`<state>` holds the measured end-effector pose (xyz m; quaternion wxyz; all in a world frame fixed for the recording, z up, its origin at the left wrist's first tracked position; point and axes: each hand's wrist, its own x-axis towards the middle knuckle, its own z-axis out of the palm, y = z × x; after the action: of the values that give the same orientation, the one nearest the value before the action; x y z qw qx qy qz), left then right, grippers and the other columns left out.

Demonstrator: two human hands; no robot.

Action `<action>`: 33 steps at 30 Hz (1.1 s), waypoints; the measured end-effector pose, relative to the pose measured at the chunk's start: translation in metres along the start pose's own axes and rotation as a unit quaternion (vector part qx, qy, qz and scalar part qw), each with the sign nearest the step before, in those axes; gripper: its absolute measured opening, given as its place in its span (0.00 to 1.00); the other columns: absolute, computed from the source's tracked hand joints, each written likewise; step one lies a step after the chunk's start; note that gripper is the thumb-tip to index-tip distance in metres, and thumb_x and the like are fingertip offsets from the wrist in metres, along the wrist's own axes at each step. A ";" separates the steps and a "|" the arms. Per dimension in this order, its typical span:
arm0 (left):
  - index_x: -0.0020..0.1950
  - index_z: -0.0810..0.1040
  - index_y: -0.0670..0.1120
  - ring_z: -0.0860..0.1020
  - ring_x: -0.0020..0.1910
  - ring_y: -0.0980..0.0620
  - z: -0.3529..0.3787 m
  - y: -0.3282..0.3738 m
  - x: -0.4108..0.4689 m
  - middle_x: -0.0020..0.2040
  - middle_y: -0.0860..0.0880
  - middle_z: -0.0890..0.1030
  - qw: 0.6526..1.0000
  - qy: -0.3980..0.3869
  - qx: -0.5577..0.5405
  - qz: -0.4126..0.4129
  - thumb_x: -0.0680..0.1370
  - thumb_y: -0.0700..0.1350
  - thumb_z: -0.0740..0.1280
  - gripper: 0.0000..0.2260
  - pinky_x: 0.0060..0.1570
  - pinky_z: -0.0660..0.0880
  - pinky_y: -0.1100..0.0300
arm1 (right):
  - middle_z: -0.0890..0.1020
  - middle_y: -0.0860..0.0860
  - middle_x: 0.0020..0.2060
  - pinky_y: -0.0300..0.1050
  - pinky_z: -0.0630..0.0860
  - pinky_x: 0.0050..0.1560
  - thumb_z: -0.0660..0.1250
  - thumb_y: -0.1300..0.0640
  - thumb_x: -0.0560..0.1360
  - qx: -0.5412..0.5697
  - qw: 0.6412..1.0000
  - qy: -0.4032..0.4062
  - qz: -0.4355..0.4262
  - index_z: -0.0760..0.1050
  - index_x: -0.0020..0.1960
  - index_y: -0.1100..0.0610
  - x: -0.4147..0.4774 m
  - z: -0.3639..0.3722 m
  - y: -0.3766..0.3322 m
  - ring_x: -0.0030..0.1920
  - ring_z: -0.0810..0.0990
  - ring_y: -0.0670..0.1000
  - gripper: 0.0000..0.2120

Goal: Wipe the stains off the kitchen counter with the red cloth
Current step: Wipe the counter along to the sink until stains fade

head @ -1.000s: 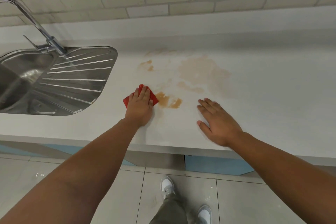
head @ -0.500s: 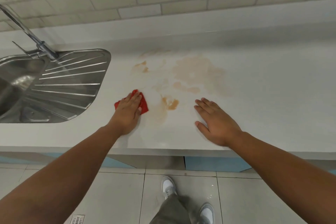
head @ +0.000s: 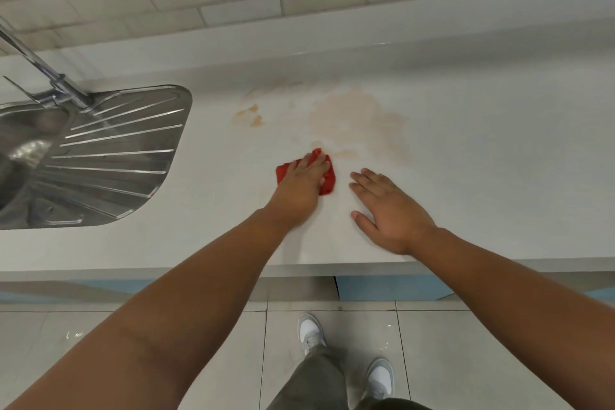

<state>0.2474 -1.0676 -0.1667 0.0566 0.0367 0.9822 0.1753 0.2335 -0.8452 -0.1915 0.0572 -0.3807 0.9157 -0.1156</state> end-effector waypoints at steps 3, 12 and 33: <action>0.80 0.56 0.51 0.47 0.79 0.54 0.002 -0.004 -0.034 0.80 0.54 0.52 0.998 -0.023 0.016 0.059 0.85 0.44 0.51 0.22 0.75 0.40 0.59 | 0.51 0.49 0.79 0.47 0.44 0.78 0.45 0.39 0.81 -0.007 1.000 -0.003 0.001 0.52 0.79 0.55 0.000 0.000 0.000 0.78 0.43 0.48 0.32; 0.80 0.55 0.48 0.49 0.79 0.42 -0.009 -0.075 -0.043 0.81 0.49 0.53 0.994 0.011 0.091 -0.059 0.82 0.57 0.44 0.28 0.76 0.49 0.43 | 0.53 0.51 0.79 0.44 0.44 0.76 0.43 0.39 0.78 0.030 0.999 0.019 0.026 0.54 0.79 0.57 -0.005 -0.004 0.001 0.78 0.46 0.49 0.35; 0.81 0.52 0.48 0.46 0.80 0.48 -0.002 -0.073 -0.047 0.81 0.51 0.51 0.993 0.022 0.090 -0.073 0.84 0.52 0.47 0.24 0.77 0.46 0.46 | 0.53 0.51 0.79 0.47 0.45 0.77 0.40 0.37 0.78 -0.003 0.998 0.009 0.056 0.54 0.78 0.56 -0.025 -0.004 0.010 0.78 0.46 0.49 0.35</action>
<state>0.2896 -1.1406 -0.1854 0.0442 -0.0341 0.9950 0.0825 0.2434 -0.8193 -0.1895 0.0543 -0.3276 0.9365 -0.1128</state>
